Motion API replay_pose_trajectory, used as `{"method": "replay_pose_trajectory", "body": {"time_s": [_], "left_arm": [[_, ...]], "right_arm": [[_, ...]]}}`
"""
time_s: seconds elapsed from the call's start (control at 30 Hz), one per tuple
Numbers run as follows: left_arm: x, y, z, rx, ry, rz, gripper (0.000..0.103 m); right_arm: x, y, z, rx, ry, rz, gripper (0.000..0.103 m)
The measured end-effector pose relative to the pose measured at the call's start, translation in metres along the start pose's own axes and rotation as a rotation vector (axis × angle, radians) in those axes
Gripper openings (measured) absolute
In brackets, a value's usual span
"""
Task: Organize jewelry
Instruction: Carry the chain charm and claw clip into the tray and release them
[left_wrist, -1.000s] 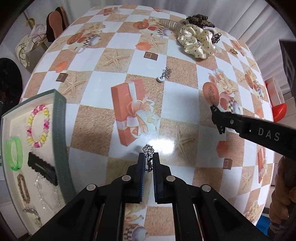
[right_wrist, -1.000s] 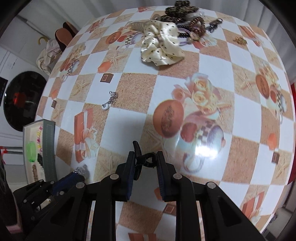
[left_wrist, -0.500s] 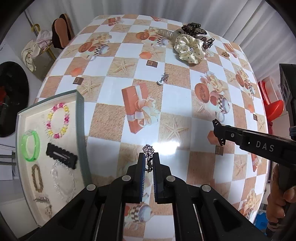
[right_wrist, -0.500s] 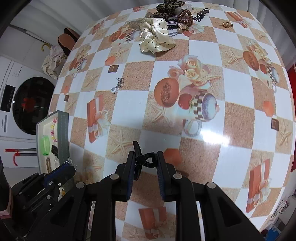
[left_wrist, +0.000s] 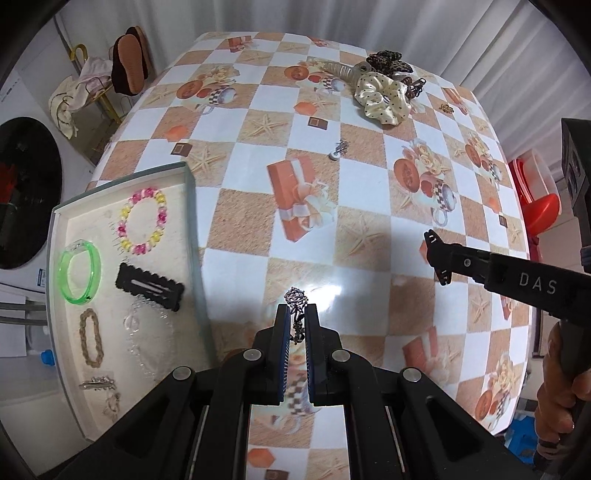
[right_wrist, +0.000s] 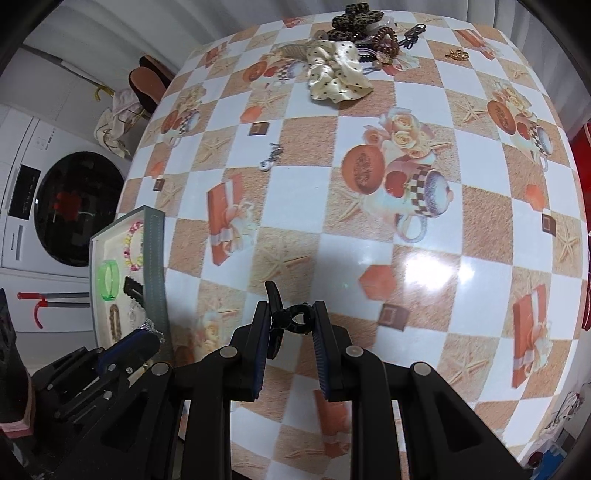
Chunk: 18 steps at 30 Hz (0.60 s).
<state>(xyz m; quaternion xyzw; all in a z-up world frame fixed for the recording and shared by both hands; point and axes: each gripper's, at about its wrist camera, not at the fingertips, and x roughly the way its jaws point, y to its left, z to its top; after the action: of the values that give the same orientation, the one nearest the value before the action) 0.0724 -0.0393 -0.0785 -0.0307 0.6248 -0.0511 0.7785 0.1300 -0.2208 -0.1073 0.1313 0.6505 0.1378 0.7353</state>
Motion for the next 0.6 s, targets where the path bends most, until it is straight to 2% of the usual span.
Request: {"method": "replay_pose_trajectory", "body": {"time_s": [0.33,0.6], "left_arm": [[-0.013,0.047,-0.017,0.004,-0.019,-0.016,0.013],[-0.023,0.098,-0.047,-0.029,-0.017,-0.002,0.013]], "right_arm": [[0.004,0.051,-0.019,-0.007,-0.022,-0.003,0.024],[0.015,0.100,-0.037,-0.042,-0.015,0.004,0.024]]}}
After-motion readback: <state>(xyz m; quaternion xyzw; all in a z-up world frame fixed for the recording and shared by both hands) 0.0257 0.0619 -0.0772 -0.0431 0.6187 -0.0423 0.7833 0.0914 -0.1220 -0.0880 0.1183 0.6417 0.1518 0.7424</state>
